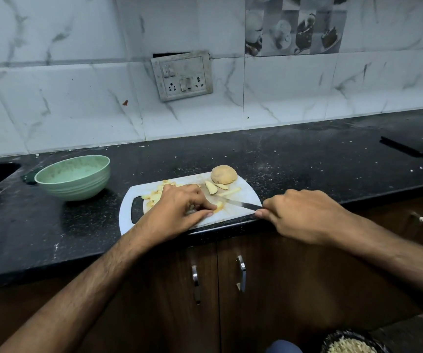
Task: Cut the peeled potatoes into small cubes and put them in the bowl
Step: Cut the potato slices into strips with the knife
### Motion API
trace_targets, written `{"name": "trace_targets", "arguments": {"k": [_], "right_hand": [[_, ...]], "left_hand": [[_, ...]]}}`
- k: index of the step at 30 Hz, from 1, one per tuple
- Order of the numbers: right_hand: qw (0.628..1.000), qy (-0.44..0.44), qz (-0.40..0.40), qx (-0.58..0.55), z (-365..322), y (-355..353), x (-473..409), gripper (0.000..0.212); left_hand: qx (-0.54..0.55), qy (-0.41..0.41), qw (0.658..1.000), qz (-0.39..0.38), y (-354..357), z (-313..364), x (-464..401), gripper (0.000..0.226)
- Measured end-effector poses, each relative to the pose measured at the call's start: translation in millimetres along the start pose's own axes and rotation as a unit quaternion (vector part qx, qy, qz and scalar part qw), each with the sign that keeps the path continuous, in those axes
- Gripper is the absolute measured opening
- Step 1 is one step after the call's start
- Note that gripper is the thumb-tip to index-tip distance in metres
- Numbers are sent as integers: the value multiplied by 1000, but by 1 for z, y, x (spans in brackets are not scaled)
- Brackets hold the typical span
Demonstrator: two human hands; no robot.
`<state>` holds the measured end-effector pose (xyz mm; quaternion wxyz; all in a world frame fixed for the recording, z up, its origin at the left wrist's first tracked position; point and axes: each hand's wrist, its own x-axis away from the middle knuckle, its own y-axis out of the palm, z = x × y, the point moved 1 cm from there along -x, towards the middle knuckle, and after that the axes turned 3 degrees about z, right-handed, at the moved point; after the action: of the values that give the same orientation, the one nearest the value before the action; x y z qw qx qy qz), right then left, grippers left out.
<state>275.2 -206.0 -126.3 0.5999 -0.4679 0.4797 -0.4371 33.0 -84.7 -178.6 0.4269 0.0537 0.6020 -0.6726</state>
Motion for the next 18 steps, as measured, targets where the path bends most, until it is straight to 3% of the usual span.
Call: {"name": "trace_targets", "arguments": {"k": [10,18], "right_hand": [[1000,-8,4,8,-20,15,-5,34],[1000,6,-14,-5,-1,0,-1,42]], "left_hand": [[0,12,1000,-4,0,-1,-2,17],[-3,15,999,29,-1,-2,1,11]]}}
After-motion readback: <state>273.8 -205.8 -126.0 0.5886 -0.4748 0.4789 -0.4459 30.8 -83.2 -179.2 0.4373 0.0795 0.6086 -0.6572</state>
